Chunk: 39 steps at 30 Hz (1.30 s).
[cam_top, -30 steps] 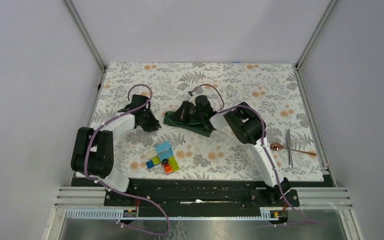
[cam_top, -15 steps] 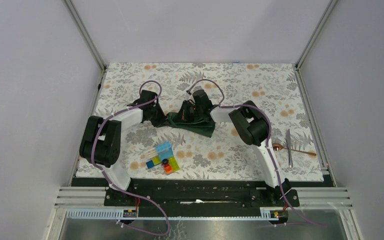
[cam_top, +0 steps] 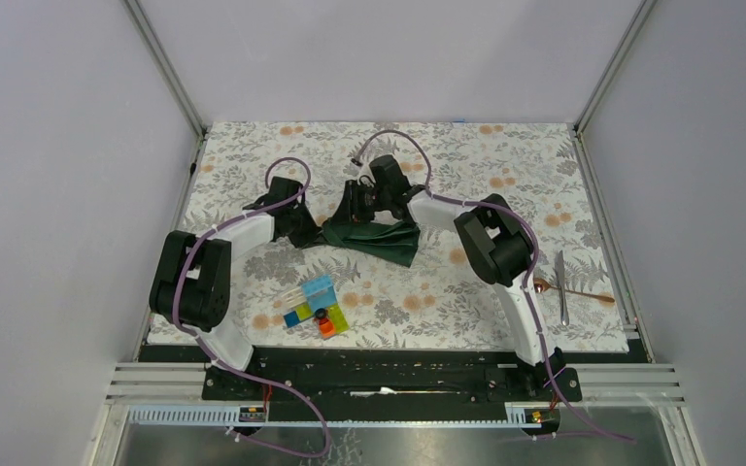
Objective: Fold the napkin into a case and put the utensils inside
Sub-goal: Grasp the top corner of the smaller rectangle folded napkin from the folded napkin.
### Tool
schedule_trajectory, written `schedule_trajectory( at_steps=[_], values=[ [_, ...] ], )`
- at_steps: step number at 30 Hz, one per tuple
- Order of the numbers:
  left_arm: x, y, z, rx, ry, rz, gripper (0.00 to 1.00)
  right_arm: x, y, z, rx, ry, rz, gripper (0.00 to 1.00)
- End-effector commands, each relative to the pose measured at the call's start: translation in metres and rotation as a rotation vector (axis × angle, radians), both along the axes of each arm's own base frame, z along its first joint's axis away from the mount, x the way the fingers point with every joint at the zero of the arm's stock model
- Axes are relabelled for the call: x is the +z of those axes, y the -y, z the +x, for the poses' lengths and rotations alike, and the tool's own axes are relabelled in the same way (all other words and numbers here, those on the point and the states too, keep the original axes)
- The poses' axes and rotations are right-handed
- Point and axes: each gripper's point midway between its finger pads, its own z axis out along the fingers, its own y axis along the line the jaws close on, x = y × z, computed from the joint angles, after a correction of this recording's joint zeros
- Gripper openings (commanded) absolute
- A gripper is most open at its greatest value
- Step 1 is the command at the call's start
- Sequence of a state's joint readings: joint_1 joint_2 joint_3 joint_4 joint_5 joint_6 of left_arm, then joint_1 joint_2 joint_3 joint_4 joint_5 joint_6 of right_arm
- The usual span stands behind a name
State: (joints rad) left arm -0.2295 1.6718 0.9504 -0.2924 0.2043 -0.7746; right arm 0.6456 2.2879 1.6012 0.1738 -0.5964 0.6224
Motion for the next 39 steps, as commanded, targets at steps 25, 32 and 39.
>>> schedule_trajectory(
  at_steps=[25,32,39],
  values=[
    [0.024,-0.003,0.009,0.001,0.079,-0.013,0.16,-0.002,-0.021,-0.007,0.152,0.082,-0.033,0.36],
    [0.028,0.000,0.011,-0.004,0.092,-0.025,0.20,0.004,-0.023,-0.005,0.148,0.087,-0.023,0.12],
    [0.026,0.000,0.018,-0.003,0.094,-0.021,0.22,0.027,-0.021,-0.002,0.114,0.106,-0.003,0.00]
  ],
)
